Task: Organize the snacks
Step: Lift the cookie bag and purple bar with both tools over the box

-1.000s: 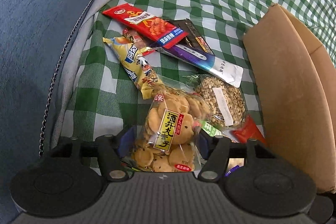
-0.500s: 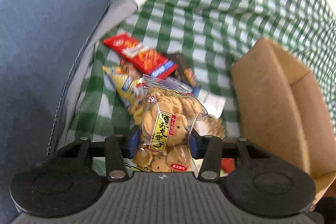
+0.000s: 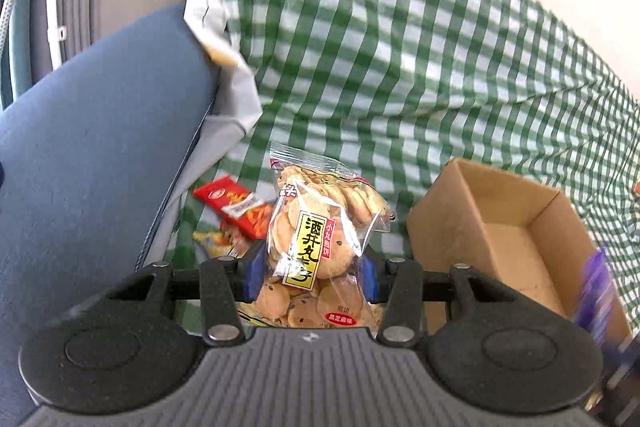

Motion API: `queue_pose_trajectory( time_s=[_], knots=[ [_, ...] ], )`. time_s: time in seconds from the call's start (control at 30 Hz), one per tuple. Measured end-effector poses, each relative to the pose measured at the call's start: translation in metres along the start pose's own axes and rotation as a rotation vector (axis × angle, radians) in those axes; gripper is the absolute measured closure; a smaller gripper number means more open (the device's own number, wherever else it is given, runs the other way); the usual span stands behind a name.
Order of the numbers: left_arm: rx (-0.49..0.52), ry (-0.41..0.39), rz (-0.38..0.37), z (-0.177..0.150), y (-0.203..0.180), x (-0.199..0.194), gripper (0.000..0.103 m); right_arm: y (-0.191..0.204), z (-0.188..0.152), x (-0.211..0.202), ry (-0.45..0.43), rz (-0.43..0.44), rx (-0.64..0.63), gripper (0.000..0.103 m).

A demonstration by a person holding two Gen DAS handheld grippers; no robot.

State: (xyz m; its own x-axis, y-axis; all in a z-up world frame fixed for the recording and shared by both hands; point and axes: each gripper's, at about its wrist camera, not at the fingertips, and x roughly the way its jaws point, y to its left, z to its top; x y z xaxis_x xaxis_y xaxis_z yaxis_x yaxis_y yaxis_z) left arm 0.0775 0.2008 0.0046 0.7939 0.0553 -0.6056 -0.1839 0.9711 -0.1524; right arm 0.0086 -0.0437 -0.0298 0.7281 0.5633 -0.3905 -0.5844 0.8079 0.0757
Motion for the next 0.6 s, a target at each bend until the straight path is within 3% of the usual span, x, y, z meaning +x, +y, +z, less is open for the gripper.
queue_pose_trajectory(
  time_s=[0.23, 0.43, 0.6],
  knots=[
    [0.026, -0.056, -0.030, -0.001, -0.032, -0.002, 0.052, -0.100, 0.051, -0.026, -0.137, -0.153, 0.078, 0.087],
    [0.066, -0.092, -0.095, -0.006, -0.067, 0.001, 0.052, -0.169, 0.024, -0.018, -0.131, -0.313, 0.186, 0.088],
    [0.101, -0.130, -0.158, -0.014, -0.101, -0.002, 0.052, -0.187, 0.011, -0.028, -0.140, -0.352, 0.224, 0.088]
  ],
)
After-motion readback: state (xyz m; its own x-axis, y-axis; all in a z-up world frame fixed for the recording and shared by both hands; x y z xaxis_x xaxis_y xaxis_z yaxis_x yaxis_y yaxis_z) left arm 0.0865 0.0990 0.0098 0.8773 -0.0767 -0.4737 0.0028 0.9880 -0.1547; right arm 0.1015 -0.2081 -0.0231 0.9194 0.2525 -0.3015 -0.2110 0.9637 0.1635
